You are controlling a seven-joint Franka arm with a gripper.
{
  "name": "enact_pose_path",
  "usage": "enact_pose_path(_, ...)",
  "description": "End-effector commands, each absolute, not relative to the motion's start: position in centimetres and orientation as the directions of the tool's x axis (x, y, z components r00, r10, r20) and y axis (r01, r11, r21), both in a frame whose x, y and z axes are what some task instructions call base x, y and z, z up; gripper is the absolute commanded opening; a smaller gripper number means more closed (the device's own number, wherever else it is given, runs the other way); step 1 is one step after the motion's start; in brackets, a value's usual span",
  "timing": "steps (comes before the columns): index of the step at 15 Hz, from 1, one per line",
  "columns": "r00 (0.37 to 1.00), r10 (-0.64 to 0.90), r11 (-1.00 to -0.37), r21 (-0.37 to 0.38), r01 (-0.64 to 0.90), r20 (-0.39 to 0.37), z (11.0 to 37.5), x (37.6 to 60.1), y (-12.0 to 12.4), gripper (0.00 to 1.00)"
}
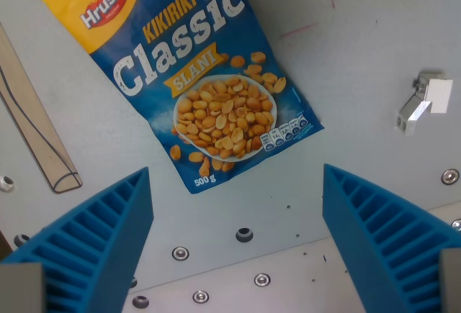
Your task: Rotate around base positive y
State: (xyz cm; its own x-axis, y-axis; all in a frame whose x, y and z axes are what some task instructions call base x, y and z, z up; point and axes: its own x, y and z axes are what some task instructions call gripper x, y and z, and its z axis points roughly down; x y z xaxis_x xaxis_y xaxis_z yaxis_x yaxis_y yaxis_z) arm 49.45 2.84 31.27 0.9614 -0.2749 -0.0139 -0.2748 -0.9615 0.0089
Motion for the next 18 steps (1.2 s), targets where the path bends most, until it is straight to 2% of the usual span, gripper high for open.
enact_pose_path(1, 0.961, -0.275, -0.961, 0.012, -0.275, -0.023, 31.42, 49.45, 2.83, 1.0)
enact_pose_path(18, 0.931, -0.275, -0.961, 0.073, -0.265, -0.239, 31.42, 49.45, 2.83, 1.0)
